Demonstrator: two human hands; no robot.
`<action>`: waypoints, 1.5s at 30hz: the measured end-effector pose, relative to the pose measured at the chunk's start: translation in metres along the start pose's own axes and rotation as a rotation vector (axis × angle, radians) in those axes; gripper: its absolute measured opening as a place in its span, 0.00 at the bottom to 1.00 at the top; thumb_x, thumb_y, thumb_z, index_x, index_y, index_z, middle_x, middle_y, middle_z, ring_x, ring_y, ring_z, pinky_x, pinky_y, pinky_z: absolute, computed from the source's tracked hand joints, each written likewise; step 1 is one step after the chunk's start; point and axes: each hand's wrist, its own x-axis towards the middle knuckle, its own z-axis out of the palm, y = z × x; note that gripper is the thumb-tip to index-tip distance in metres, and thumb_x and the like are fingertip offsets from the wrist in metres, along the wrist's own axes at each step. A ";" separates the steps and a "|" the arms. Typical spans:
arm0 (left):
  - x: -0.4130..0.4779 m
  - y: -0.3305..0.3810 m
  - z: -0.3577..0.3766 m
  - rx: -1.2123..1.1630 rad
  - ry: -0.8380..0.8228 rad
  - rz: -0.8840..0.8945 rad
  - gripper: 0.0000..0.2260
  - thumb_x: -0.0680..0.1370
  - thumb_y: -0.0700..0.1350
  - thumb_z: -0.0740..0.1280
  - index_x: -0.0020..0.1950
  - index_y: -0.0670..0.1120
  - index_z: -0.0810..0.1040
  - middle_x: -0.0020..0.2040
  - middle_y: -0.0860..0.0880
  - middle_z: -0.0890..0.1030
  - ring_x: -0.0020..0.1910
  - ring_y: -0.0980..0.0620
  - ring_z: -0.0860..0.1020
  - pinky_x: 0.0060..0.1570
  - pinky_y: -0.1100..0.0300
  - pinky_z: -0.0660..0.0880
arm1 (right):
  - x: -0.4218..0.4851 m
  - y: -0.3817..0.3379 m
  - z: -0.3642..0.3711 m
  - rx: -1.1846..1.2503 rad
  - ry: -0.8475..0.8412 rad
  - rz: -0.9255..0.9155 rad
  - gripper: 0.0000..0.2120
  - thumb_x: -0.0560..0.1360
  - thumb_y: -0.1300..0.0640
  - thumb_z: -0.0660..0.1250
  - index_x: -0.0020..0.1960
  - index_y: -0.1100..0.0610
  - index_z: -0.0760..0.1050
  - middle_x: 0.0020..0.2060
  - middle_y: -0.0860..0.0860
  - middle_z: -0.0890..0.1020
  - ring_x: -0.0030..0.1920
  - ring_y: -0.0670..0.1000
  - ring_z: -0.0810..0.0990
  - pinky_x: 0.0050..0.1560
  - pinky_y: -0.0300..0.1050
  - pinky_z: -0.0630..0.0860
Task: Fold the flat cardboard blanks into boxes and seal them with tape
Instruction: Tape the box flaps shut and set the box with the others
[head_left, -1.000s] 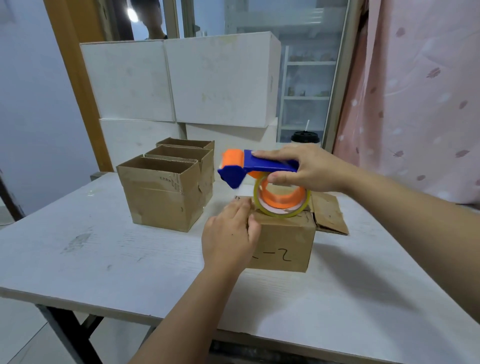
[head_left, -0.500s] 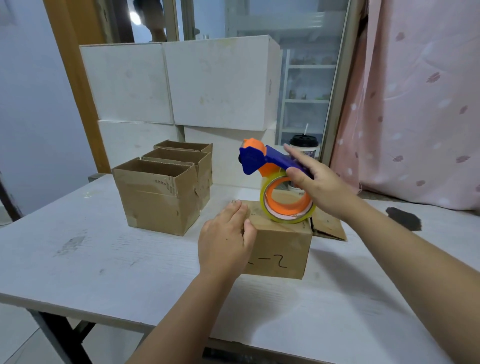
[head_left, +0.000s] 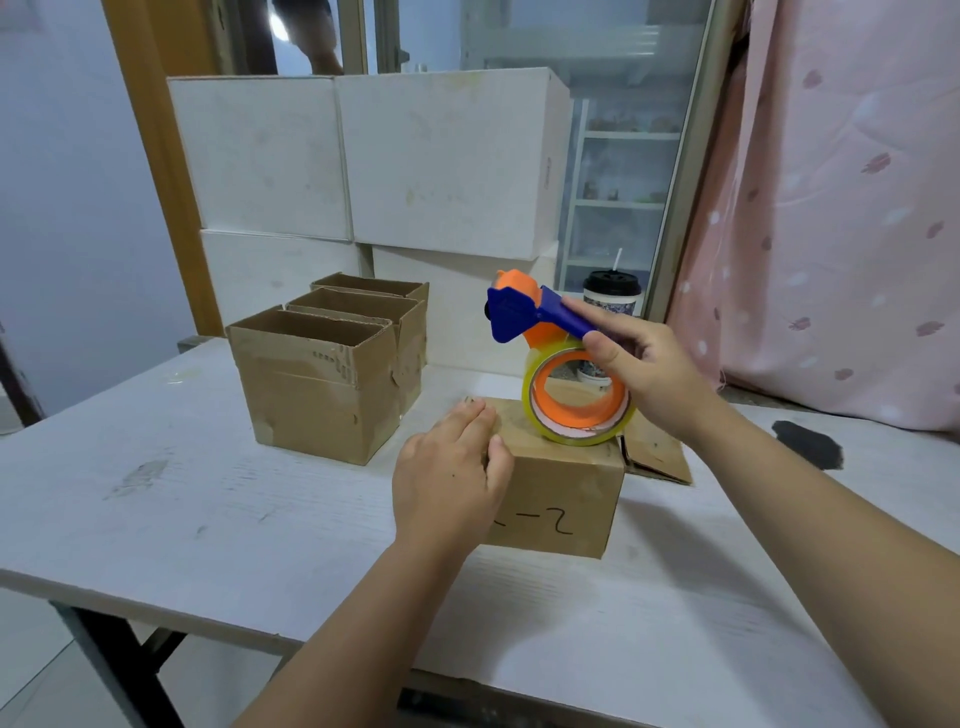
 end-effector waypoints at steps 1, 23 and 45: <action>0.000 0.000 0.000 0.006 -0.006 0.004 0.21 0.77 0.50 0.54 0.63 0.48 0.79 0.64 0.51 0.77 0.65 0.54 0.73 0.56 0.58 0.70 | 0.001 0.000 -0.003 -0.031 -0.020 -0.005 0.19 0.76 0.45 0.62 0.67 0.40 0.69 0.60 0.47 0.78 0.57 0.43 0.77 0.53 0.34 0.73; 0.001 0.004 0.002 -0.028 0.009 -0.007 0.21 0.76 0.48 0.54 0.62 0.47 0.79 0.64 0.50 0.78 0.65 0.53 0.73 0.57 0.56 0.70 | -0.002 0.010 -0.037 -0.324 -0.144 0.002 0.16 0.74 0.33 0.56 0.60 0.19 0.62 0.56 0.35 0.75 0.56 0.41 0.74 0.55 0.40 0.71; 0.008 0.001 -0.002 0.128 -0.159 0.043 0.19 0.80 0.49 0.54 0.69 0.52 0.72 0.71 0.54 0.69 0.70 0.58 0.66 0.60 0.58 0.68 | -0.007 -0.009 -0.062 -0.218 -0.201 0.077 0.15 0.68 0.41 0.65 0.51 0.23 0.73 0.45 0.26 0.79 0.44 0.34 0.79 0.40 0.24 0.70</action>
